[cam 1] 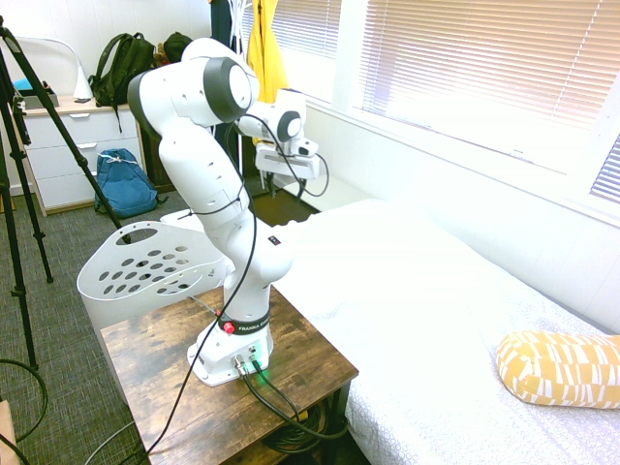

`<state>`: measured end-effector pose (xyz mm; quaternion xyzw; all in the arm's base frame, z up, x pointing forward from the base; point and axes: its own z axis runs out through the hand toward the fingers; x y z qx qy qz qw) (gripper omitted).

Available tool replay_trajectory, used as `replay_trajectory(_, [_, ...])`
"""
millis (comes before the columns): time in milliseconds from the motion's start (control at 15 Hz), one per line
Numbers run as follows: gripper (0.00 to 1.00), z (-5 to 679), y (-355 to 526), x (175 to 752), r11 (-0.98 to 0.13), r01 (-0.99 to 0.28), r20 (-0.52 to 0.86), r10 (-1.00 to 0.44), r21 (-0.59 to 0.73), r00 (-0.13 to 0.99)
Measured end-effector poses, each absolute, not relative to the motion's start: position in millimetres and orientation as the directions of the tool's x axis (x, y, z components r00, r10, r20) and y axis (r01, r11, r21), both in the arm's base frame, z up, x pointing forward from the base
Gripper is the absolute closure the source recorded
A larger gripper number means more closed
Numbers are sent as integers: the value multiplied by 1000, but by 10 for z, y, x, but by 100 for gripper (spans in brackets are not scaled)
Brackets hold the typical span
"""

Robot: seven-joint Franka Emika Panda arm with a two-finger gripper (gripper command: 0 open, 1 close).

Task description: Put my clothes in the laundry bag

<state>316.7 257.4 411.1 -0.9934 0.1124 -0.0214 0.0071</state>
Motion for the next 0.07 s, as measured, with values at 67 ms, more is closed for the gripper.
replay_trajectory(67, [0,4020,2344,3354,-964,-267,49,-268,-9,962])
